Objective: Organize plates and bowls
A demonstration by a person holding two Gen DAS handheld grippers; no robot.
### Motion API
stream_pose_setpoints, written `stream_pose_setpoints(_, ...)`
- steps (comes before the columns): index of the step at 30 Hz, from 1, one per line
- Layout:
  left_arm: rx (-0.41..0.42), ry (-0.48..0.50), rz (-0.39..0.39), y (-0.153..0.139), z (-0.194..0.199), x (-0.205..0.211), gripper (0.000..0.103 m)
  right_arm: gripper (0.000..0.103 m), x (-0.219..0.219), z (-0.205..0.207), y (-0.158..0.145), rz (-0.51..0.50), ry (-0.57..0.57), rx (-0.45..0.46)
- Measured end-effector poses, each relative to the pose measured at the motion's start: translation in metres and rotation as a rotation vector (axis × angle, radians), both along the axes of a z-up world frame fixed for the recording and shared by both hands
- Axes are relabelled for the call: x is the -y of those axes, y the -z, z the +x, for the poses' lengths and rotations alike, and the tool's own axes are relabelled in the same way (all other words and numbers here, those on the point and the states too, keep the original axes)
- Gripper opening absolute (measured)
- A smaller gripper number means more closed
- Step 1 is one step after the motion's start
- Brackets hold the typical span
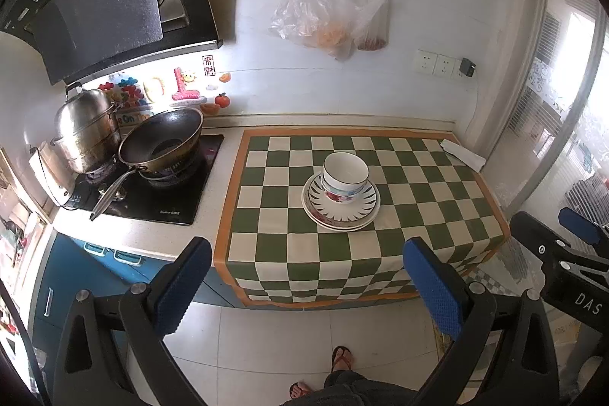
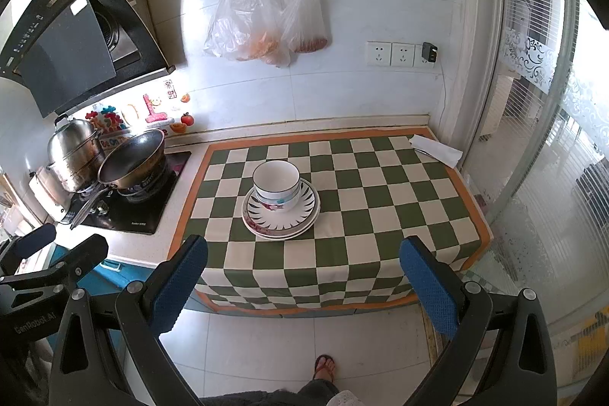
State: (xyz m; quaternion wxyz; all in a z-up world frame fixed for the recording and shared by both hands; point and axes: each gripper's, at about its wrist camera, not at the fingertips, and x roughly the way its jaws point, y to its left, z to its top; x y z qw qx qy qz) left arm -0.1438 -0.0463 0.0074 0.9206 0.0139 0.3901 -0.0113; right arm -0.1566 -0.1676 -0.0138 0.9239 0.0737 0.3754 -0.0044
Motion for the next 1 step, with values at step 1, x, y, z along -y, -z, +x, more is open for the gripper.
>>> stream_pose_setpoints(1,0.001,-0.001,-0.002,0.0002,-0.0009,-0.0008,0.103,0.103,0.0,-0.0002,-0.0001,0.001,0.0,0.0)
